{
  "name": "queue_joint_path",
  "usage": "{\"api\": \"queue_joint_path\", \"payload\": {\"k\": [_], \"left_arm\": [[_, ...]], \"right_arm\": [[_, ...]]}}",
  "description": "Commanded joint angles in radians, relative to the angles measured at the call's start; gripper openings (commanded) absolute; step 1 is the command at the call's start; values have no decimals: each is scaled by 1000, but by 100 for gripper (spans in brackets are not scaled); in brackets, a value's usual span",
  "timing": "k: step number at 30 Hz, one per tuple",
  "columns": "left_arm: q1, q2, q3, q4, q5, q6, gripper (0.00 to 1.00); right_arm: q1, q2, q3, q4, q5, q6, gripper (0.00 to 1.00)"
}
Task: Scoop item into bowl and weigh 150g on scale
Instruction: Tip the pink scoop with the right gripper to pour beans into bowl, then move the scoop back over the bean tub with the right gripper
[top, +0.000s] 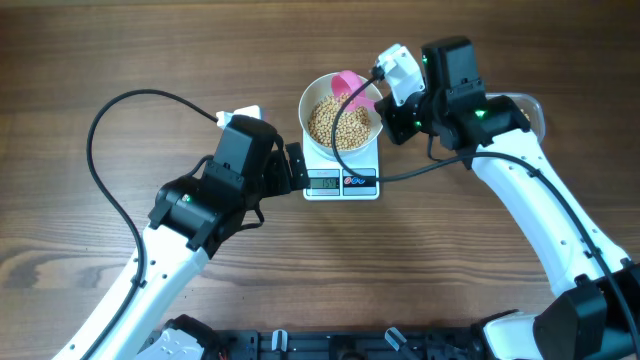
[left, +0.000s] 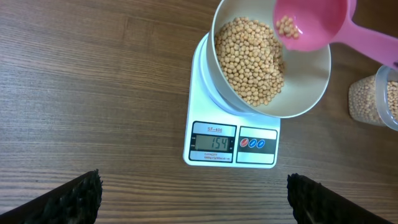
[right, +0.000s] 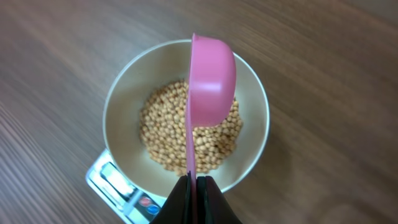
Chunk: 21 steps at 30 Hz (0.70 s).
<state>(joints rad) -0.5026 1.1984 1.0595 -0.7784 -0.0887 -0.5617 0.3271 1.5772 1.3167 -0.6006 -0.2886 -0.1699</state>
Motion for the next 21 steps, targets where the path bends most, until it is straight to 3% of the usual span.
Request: {"api": "queue_joint_path", "payload": {"k": [1,10,14,21], "left_arm": [[5,-7,1,2,-10,8,100],[5,-7,1,2,-10,8,100],[5,-7,1,2,-10,8,100],[5,-7,1,2,-10,8,100]], "right_arm": [[-29,-24,5,41,-114,215,5],[-318,-44,5,66,-426,309,4],[-486,-44,5,52,-468,336,4],[-728,-44,5,-89,-438,202,4]]}}
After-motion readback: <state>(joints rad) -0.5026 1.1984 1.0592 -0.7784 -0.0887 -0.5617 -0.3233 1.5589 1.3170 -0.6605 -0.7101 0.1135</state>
